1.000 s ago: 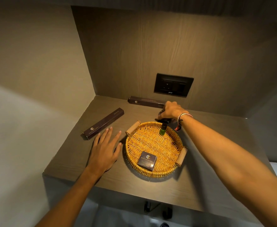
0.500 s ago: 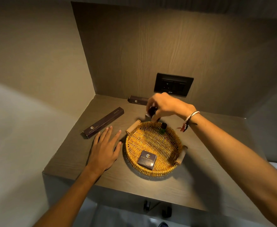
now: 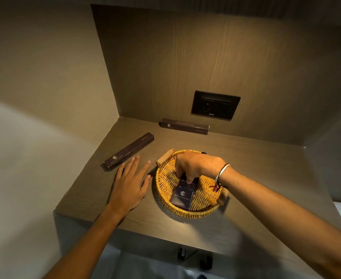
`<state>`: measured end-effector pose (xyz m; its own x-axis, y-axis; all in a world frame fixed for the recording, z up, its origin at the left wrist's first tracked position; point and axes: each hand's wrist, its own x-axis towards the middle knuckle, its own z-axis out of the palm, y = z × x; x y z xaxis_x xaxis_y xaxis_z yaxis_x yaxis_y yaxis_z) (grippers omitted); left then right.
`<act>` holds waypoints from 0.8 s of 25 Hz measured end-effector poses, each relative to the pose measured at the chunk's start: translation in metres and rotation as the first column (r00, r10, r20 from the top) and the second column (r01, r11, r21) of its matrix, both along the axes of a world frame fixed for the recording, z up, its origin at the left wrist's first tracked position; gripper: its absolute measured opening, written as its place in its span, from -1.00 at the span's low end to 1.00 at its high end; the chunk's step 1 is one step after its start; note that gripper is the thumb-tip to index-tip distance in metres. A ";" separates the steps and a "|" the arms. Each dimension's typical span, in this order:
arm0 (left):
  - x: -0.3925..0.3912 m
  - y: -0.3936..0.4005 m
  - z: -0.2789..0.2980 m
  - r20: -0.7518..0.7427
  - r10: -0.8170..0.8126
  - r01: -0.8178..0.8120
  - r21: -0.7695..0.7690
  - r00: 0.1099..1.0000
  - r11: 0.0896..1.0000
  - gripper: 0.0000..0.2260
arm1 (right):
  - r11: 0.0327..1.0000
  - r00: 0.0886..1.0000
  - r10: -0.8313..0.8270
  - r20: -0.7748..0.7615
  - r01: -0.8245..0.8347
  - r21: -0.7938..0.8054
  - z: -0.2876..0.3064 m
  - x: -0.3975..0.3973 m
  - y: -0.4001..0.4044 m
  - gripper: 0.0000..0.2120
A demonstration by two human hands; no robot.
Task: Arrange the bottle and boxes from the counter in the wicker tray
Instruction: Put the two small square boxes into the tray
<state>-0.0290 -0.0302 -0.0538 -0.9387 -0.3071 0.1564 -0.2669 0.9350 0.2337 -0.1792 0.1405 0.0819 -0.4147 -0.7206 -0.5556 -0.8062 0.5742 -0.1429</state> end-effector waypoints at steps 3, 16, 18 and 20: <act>0.000 0.000 -0.001 -0.005 0.000 0.000 0.006 1.000 1.000 -0.48 | 0.997 0.997 -0.061 0.037 0.063 -0.040 0.003 -0.007 0.000 -0.61; 0.000 -0.001 -0.001 -0.008 0.000 0.000 -0.018 1.000 1.000 -0.48 | 0.924 0.926 0.364 -0.103 -0.345 0.166 -0.001 0.018 0.013 -0.29; 0.000 -0.001 -0.001 -0.004 -0.002 0.002 -0.019 1.000 1.000 -0.48 | 0.926 0.924 0.366 -0.111 -0.350 0.141 -0.004 0.017 0.013 -0.31; 0.000 -0.001 -0.001 -0.006 -0.005 0.005 -0.018 1.000 1.000 -0.48 | 0.926 0.924 0.368 -0.108 -0.353 0.138 -0.004 0.014 0.012 -0.28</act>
<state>-0.0294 -0.0310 -0.0545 -0.9393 -0.2996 0.1672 -0.2609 0.9403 0.2186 -0.1647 0.1528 0.0774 -0.2126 -0.7699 -0.6017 -0.9685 0.2476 0.0254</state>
